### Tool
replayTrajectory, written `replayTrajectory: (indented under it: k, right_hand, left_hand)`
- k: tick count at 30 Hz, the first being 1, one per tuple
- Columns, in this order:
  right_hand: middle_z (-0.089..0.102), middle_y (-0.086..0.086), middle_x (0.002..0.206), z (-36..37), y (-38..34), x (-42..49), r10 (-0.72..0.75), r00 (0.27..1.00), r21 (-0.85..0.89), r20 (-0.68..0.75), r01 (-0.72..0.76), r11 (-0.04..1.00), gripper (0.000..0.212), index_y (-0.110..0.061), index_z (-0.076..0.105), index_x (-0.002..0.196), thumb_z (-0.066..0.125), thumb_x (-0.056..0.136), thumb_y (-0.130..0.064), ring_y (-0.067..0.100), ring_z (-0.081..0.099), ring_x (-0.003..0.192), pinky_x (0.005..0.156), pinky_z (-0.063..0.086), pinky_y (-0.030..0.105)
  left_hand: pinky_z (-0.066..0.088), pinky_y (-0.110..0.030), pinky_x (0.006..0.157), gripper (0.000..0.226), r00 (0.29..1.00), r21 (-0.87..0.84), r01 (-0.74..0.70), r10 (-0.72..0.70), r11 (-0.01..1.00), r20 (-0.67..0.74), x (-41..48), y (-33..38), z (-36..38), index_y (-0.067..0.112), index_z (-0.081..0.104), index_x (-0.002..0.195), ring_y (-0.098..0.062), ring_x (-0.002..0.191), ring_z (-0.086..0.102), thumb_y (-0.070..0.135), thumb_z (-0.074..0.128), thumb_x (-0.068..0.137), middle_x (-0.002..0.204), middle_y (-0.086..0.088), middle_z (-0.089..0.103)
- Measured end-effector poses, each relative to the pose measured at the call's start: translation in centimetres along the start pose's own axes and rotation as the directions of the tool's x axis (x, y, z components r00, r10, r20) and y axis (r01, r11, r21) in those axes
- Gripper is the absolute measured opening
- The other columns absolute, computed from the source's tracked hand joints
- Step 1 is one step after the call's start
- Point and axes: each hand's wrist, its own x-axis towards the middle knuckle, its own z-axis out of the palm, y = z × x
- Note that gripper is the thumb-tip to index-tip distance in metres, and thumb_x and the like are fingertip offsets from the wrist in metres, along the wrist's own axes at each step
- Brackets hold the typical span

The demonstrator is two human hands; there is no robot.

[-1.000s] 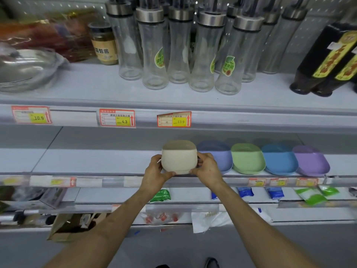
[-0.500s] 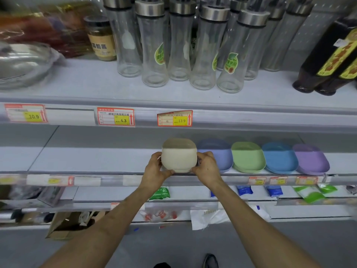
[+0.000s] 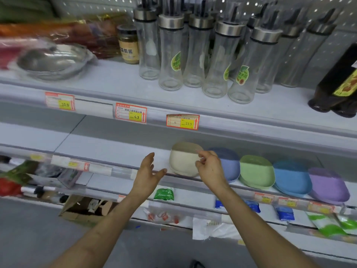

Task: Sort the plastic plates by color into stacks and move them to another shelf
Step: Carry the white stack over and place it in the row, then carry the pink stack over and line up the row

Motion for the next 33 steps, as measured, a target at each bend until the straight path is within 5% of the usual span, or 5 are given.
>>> replayTrajectory:
  k: [6,13,23,29,33]
  right_hand:
    - [0.061,0.002,0.124,2.1,-5.9,-0.2,-0.31,0.908,0.102,0.282,0.293,0.951,0.036,-0.013,0.068,0.13,0.064,0.094,-0.012,0.009,0.06,0.094,0.09,0.043,0.018]
    - [0.06,-0.002,0.121,4.7,-13.4,-5.9,-0.627,0.601,0.329,0.495,0.539,0.776,0.033,-0.017,0.069,0.127,0.065,0.095,-0.018,0.01,0.063,0.103,0.097,0.051,0.026]
    - [0.063,-0.002,0.112,7.2,-27.3,-27.6,-0.894,0.025,0.697,0.447,0.617,0.365,0.031,-0.017,0.071,0.122,0.072,0.091,-0.016,0.008,0.065,0.097,0.09,0.054,0.023]
    - [0.062,-0.011,0.112,6.6,-32.7,-46.3,-0.893,-0.3,0.883,0.336,0.431,0.187,0.03,-0.023,0.069,0.124,0.07,0.094,-0.019,0.005,0.065,0.1,0.093,0.054,0.031]
    - [0.061,-0.013,0.118,4.4,-33.3,-58.7,-0.856,-0.46,0.96,0.238,0.248,0.134,0.031,-0.025,0.066,0.128,0.067,0.097,-0.021,0.001,0.064,0.102,0.092,0.055,0.029]
  left_hand:
    - [0.042,-0.037,0.114,0.069,0.949,0.004,0.009,-0.007,1.0,-0.316,-5.8,0.5,-3.4,0.027,0.035,0.155,-0.013,0.139,0.045,0.033,0.071,0.095,0.156,0.003,0.042]
    - [0.052,-0.042,0.104,0.06,0.745,0.05,0.07,-0.019,0.996,-0.667,-17.8,2.5,-6.5,0.033,0.041,0.149,-0.005,0.13,0.051,0.039,0.067,0.095,0.149,0.009,0.047]
    - [0.049,-0.04,0.108,0.058,0.2,0.005,0.287,-0.054,0.958,-0.978,-43.3,4.3,-11.9,0.022,0.048,0.146,-0.003,0.131,0.051,0.033,0.072,0.094,0.141,0.009,0.052]
    - [0.042,-0.023,0.102,0.056,-0.174,-0.099,0.543,-0.004,0.834,-0.985,-62.4,6.4,-12.1,0.021,0.051,0.142,-0.009,0.126,0.054,0.038,0.071,0.093,0.138,0.006,0.056]
    - [0.046,-0.032,0.105,0.054,-0.39,-0.203,0.622,0.074,0.757,-0.918,-74.5,8.7,-10.1,0.025,0.053,0.142,-0.011,0.126,0.056,0.042,0.068,0.093,0.141,0.009,0.057]
